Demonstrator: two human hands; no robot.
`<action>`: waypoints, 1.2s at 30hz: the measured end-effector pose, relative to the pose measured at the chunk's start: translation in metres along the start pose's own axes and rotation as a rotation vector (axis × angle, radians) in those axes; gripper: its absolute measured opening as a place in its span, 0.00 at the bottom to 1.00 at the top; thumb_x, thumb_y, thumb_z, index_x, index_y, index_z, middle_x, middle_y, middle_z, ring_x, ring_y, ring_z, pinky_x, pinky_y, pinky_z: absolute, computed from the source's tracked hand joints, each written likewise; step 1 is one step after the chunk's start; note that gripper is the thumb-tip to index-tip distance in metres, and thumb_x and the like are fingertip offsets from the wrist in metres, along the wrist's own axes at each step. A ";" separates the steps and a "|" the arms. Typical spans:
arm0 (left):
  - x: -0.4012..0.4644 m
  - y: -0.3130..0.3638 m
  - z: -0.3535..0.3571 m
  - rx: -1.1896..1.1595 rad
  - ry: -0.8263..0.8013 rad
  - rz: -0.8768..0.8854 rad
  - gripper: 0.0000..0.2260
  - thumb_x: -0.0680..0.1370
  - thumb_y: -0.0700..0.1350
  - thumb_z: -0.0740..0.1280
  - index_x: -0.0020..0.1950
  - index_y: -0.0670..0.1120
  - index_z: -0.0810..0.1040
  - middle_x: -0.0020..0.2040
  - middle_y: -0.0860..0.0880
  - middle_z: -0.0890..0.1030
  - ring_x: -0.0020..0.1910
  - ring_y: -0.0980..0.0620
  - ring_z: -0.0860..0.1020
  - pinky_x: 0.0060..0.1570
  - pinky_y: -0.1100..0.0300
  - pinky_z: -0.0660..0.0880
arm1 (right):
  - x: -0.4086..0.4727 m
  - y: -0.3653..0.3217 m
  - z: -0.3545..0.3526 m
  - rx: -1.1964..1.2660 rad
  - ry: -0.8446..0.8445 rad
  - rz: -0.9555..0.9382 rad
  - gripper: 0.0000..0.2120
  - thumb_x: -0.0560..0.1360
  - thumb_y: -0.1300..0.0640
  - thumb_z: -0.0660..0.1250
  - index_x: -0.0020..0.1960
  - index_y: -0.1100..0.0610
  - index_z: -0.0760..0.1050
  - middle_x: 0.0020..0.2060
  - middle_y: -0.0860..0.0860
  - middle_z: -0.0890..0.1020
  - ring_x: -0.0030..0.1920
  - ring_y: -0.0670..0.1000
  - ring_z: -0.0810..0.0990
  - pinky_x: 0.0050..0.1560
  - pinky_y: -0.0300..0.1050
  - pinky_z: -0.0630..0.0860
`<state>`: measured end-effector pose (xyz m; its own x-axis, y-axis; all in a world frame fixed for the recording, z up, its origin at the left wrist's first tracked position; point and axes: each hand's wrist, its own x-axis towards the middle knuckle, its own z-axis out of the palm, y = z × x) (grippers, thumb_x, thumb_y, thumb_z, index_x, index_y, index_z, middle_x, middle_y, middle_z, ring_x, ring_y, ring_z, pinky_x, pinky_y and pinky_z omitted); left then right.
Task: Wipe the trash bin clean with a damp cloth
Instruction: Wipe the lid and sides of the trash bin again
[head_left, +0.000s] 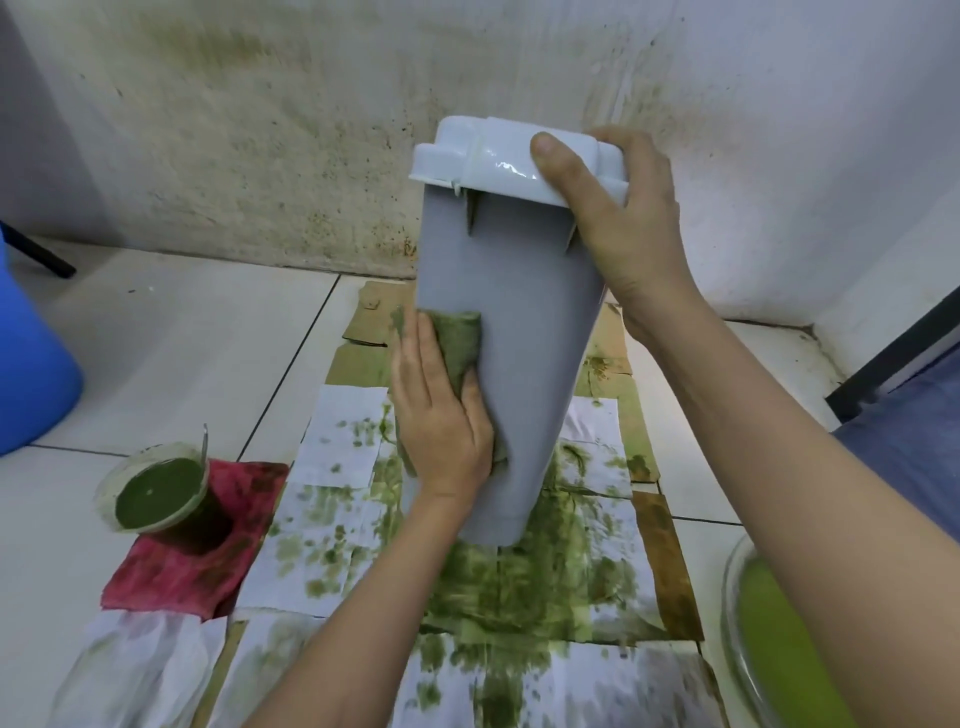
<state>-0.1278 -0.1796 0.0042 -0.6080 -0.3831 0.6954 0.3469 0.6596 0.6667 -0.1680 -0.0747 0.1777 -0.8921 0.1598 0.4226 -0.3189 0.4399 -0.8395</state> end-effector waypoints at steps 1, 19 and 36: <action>-0.021 -0.010 -0.001 0.004 -0.009 -0.099 0.24 0.82 0.52 0.50 0.74 0.39 0.57 0.74 0.43 0.62 0.72 0.42 0.63 0.70 0.49 0.61 | -0.002 0.001 0.000 -0.004 0.002 -0.008 0.26 0.63 0.31 0.66 0.55 0.45 0.72 0.53 0.39 0.70 0.61 0.45 0.70 0.66 0.50 0.68; -0.042 -0.007 0.007 0.024 0.098 -0.385 0.26 0.81 0.57 0.47 0.73 0.42 0.63 0.69 0.44 0.71 0.65 0.43 0.70 0.60 0.55 0.67 | -0.010 0.003 -0.009 0.101 -0.059 -0.016 0.26 0.59 0.30 0.64 0.52 0.41 0.71 0.59 0.45 0.70 0.61 0.43 0.71 0.57 0.36 0.72; 0.009 0.021 -0.013 -0.193 -0.020 -0.260 0.25 0.81 0.53 0.48 0.73 0.39 0.63 0.71 0.41 0.69 0.70 0.46 0.66 0.68 0.51 0.65 | -0.026 0.015 -0.017 0.137 -0.019 -0.058 0.25 0.60 0.33 0.65 0.53 0.42 0.71 0.57 0.45 0.70 0.58 0.42 0.72 0.59 0.37 0.73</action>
<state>-0.1171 -0.1774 0.0281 -0.7072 -0.5085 0.4913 0.3061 0.4061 0.8610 -0.1437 -0.0572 0.1602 -0.8761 0.1205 0.4668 -0.4101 0.3228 -0.8530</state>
